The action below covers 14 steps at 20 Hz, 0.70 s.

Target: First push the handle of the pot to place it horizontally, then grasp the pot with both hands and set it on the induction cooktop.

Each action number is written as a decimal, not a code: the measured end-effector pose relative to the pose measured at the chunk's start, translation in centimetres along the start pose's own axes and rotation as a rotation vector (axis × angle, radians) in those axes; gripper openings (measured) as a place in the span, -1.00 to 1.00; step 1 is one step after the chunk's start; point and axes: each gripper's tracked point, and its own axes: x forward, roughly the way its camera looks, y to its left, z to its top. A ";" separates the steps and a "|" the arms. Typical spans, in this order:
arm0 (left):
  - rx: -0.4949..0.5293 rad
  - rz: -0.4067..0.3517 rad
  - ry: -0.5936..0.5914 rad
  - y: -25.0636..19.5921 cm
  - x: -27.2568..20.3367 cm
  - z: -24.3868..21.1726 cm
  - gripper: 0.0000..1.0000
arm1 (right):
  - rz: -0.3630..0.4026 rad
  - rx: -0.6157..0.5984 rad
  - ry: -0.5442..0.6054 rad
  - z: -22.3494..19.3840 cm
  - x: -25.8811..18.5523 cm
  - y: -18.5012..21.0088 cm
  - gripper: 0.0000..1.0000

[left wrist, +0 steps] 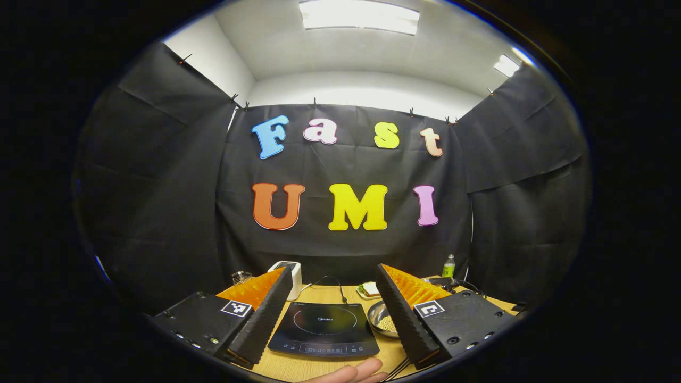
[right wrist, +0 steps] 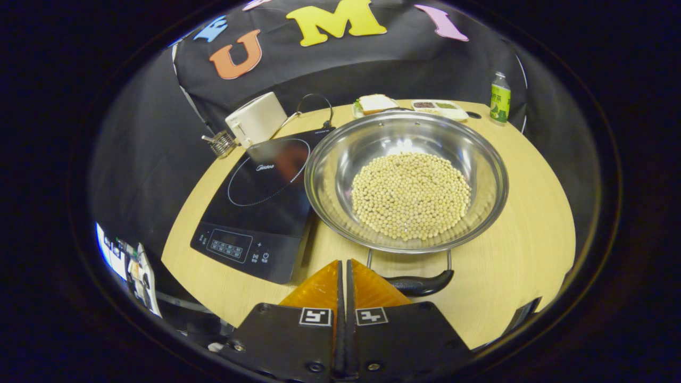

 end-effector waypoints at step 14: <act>0.015 -0.018 0.016 -0.5 -0.2 0.0 0.89 | -0.028 0.040 -0.012 -0.1 -1.2 -4.9 -0.92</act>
